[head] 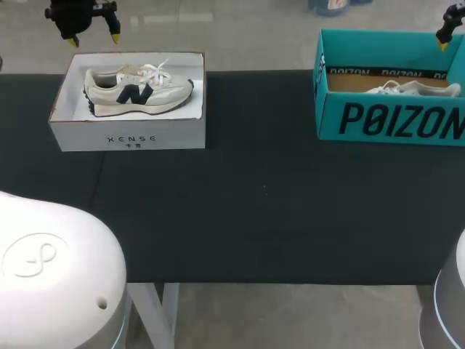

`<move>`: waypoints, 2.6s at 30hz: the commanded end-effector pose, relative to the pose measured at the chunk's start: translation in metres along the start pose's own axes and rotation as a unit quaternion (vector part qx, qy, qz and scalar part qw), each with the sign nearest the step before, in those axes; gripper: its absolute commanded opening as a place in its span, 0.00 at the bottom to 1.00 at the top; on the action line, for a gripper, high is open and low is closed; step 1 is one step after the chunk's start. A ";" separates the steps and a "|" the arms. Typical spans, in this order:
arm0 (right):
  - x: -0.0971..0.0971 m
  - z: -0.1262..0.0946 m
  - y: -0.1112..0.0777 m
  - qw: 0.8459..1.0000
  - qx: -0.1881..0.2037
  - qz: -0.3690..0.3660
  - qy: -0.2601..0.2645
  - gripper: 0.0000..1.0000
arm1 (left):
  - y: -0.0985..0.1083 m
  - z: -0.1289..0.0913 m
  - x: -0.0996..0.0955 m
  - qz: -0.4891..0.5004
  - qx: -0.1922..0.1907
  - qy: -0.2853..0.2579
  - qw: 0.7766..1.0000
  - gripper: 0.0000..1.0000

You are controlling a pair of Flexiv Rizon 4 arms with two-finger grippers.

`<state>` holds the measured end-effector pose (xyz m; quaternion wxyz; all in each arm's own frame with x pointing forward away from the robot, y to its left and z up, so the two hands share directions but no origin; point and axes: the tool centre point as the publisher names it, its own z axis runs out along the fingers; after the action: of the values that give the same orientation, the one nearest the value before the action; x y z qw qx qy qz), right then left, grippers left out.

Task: Take the shoe out of the shoebox, open the shoe tongue, remove and reinsert the insole, then place the shoe into the shoebox

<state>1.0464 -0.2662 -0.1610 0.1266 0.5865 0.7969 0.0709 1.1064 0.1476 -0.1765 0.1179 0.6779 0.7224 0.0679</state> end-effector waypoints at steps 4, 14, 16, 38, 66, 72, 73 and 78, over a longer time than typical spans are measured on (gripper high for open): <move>0.000 0.000 0.000 1.000 0.000 0.000 0.000 1.00 | -0.003 0.002 0.002 0.000 -0.001 0.007 1.000 1.00; 0.000 0.000 0.000 1.000 0.000 0.000 0.000 1.00 | 0.000 0.036 0.046 -0.033 0.008 0.021 0.999 1.00; 0.000 0.000 0.000 1.000 0.000 0.000 0.000 1.00 | 0.004 0.052 0.053 -0.027 0.030 0.038 0.998 1.00; 0.000 0.000 0.000 1.000 0.000 0.000 0.000 1.00 | 0.061 0.160 0.095 -0.022 0.062 0.077 0.995 1.00; 0.000 0.000 0.000 1.000 0.000 0.000 0.000 1.00 | 0.047 0.201 0.097 -0.001 0.095 0.044 0.994 0.80; 0.000 0.000 0.000 1.000 0.000 0.000 0.000 1.00 | 0.045 0.208 0.101 0.001 0.101 0.041 0.994 0.76; 0.000 0.000 0.000 1.000 0.000 0.000 0.000 1.00 | 0.045 0.209 0.101 0.001 0.103 0.036 0.994 0.73; 0.000 0.000 0.000 1.000 0.000 0.000 0.000 1.00 | 0.043 0.217 0.103 0.005 0.108 0.031 0.994 0.69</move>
<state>1.0463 -0.2663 -0.1614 0.1267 0.5864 0.7969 0.0712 1.1911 0.2380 -0.3762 0.0243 0.6867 0.7264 0.0158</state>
